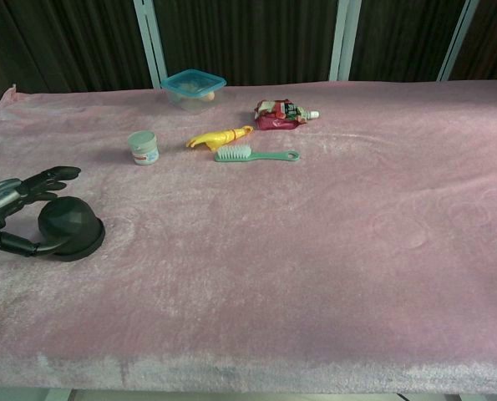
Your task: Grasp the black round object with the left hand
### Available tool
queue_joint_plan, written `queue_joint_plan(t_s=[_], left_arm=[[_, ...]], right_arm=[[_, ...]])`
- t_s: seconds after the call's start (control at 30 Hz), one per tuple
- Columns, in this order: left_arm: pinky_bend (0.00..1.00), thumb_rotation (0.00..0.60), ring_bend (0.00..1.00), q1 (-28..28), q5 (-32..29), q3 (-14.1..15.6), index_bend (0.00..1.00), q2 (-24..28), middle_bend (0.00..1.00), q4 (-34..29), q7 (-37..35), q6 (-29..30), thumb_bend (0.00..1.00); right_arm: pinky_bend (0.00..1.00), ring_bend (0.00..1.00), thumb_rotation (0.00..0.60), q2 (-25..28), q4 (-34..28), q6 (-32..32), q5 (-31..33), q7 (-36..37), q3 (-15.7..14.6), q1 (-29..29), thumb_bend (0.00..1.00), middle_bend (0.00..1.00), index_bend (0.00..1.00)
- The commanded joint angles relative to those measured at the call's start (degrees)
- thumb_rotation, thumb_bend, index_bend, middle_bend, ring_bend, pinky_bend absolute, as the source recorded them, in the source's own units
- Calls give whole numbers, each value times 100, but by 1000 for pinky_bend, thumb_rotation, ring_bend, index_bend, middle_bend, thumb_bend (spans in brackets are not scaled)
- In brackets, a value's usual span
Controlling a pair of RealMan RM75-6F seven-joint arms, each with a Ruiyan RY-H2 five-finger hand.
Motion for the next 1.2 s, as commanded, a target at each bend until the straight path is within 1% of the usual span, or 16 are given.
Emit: queue_joint_plan(t_s=[0.03,0.23,0.33,0.5,0.67,0.73,0.83,0.97,1.1,1.2], left_arm=[[89,600,0,0,-10,8,20,21,0,0,-23,-38,311],[89,600,0,2,12,27,21,60,0,-55,-94,-61,310],[89,600,0,-25,81,83,27,117,0,-102,-197,-114,310],[100,600,0,-116,210,197,66,170,0,-150,-668,-296,313],[119,600,1,-140,175,218,103,34,3,-22,-650,-407,318],[137,600,23,-128,141,201,122,-27,21,6,-576,-401,325],[204,600,97,-107,134,205,174,-128,74,91,-441,-370,336],[342,600,203,-92,177,238,245,-296,155,265,-452,-333,347],[449,600,280,-76,207,257,280,-447,221,480,-458,-290,352],[507,600,334,-54,233,248,302,-512,263,591,-462,-190,354]], right_arm=[[101,0,600,-2,-1,-11,1,-12,-2,3,101,0,0],[101,0,600,9,-26,-57,3,-34,-11,21,101,0,0],[101,0,600,12,-37,-67,22,-39,-2,25,101,0,0],[101,0,600,11,-44,-92,22,-65,-11,30,101,0,0],[101,0,600,18,-45,-120,10,-68,-16,50,101,0,0],[101,0,600,22,-53,-138,24,-78,-14,55,101,0,0],[101,0,600,28,-51,-141,12,-78,-25,57,101,0,0],[101,0,600,26,-30,-110,-10,-51,-35,49,101,0,0],[101,0,600,23,-16,-97,-16,-37,-38,45,101,0,0],[101,0,600,24,-15,-101,-15,-37,-38,48,101,0,0]])
